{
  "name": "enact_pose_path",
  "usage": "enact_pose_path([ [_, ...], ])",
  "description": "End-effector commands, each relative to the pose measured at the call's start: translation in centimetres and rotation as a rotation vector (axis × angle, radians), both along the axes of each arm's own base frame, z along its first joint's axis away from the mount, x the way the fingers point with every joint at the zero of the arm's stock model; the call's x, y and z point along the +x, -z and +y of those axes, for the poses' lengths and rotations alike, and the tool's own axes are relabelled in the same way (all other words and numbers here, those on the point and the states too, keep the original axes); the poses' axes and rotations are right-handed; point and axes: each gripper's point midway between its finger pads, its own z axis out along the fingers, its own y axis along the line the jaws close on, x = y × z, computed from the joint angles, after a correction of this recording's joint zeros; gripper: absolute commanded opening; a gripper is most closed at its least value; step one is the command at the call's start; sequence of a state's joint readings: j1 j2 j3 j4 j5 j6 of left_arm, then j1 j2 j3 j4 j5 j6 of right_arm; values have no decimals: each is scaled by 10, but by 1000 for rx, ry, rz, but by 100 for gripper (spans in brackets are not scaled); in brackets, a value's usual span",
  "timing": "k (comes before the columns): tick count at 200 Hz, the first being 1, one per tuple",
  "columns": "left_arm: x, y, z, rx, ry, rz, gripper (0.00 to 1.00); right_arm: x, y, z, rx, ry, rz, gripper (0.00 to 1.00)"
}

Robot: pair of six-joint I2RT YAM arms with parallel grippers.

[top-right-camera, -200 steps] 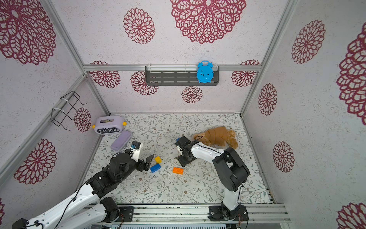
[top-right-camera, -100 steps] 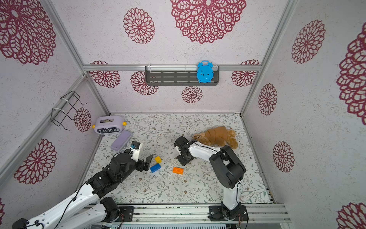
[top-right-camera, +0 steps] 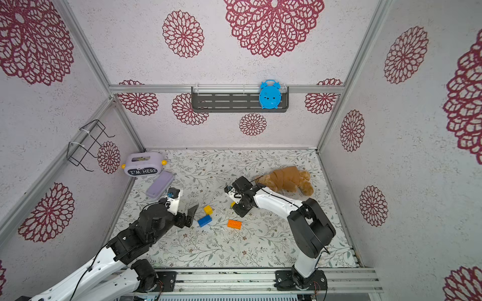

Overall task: Assemble a fork with lego
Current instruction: Pick up the lego brick from the center of the board, then assemble the lego brick with the lego brick.

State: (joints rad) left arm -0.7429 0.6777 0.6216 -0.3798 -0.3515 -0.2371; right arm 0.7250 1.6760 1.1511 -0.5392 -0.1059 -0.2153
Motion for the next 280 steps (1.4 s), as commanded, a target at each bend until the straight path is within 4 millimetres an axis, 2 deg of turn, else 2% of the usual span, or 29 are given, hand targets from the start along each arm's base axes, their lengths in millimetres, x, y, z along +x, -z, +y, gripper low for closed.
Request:
enact_pose_path([
  [1,-3,-3,14,-2,-43,-16,97,-22,-11,14,34,-198,-16,23],
  [35,-8,-5,23,-8,-63,-33,97,-40,-9,27,21,-346,-45,22],
  [100,-8,-4,25,5,-71,-34,97,-51,11,37,-21,-407,11,22],
  [230,-4,1,18,29,-51,-19,97,-50,40,28,-119,-426,43,22],
  [280,-4,2,19,38,-52,-17,97,-74,71,13,-229,-483,119,22],
])
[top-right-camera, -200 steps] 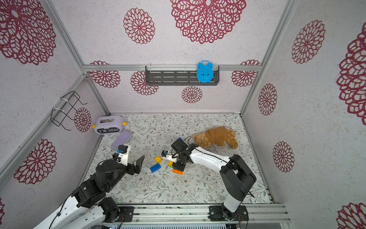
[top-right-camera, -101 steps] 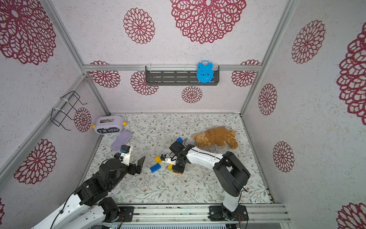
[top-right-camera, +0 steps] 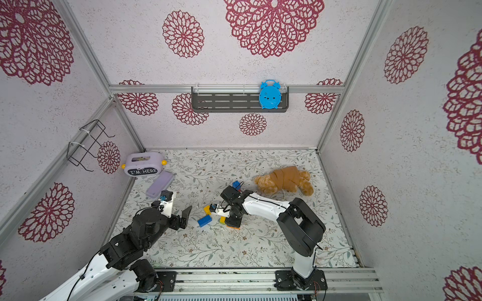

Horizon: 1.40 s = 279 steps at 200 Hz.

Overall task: Assemble a fork with lego
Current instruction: Assemble the lego brick with the lego brick.

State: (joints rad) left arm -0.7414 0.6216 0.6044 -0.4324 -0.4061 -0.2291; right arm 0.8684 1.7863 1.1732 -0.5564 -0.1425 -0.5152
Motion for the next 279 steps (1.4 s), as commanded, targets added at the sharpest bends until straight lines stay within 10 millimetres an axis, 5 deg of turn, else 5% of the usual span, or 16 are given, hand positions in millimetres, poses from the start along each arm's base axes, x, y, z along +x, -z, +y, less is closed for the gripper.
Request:
enact_pose_path([
  [1,2,-2,2,6,-4,-9,97,-26,38,-26,-158,-44,91,22],
  [147,2,4,0,20,4,9,97,-53,95,-77,-315,12,262,21],
  [168,2,3,0,17,4,7,97,-34,73,-66,-232,64,208,20],
  [224,5,-8,5,-18,-40,-27,97,45,-38,-21,97,227,-14,21],
  [279,11,2,10,-20,-89,7,97,91,-39,-1,107,360,-51,21],
])
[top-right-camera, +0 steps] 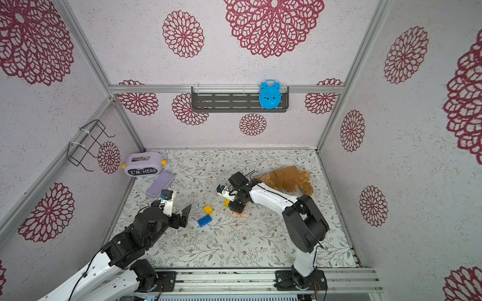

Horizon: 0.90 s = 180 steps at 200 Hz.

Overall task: Assemble a fork with lego
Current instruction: Assemble the lego brick with the lego brick.

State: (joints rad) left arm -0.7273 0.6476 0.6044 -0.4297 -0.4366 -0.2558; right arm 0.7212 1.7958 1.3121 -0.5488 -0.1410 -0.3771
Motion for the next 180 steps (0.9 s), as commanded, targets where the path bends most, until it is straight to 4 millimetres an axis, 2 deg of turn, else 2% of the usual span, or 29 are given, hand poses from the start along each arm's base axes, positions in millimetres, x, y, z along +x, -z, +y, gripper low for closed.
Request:
enact_pose_path([
  [1,6,-3,3,-22,-37,-8,97,16,3,7,-8,86,6,21],
  [39,9,2,2,-15,-43,4,97,34,19,14,-38,160,8,21],
  [69,12,5,2,-13,-47,15,97,40,26,16,-42,183,-1,21],
  [96,13,7,1,-13,-47,27,97,32,40,14,-74,161,20,21],
  [152,15,10,1,-13,-52,40,97,7,78,-9,-178,138,67,22],
  [180,14,11,1,-15,-53,46,97,-1,82,-12,-172,144,89,24],
])
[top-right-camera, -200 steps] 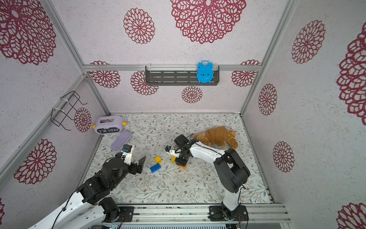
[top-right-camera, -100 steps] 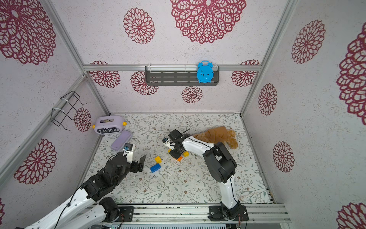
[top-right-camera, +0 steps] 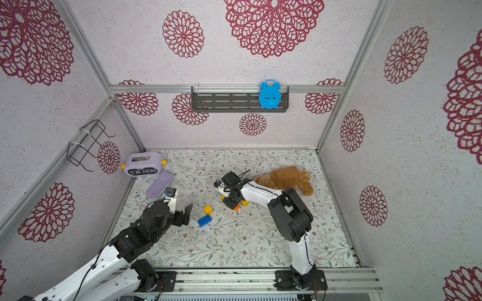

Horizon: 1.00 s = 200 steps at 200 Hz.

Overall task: Assemble a fork with lego
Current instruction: Assemble the lego brick with the lego brick, then pick up the lego brick from the center of the board.

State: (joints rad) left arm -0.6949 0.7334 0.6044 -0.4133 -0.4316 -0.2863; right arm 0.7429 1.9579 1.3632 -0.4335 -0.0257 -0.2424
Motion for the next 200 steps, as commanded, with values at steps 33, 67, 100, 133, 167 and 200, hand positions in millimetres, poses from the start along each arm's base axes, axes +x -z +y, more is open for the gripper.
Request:
enact_pose_path([
  [33,3,-8,-1,-42,-10,-7,97,-27,21,-20,-79,10,107,30],
  [67,3,-10,-4,-58,-7,27,97,-16,-13,-15,11,42,68,47],
  [100,2,-2,-4,-86,-22,94,97,-12,-48,-18,89,78,15,60],
  [133,-4,25,-16,-95,5,252,98,-10,-84,-38,170,160,-37,64],
  [167,-10,69,-27,1,11,483,95,-2,-104,-93,241,386,-87,71],
  [200,-11,99,-55,69,89,627,95,-2,-109,-141,287,561,-128,79],
])
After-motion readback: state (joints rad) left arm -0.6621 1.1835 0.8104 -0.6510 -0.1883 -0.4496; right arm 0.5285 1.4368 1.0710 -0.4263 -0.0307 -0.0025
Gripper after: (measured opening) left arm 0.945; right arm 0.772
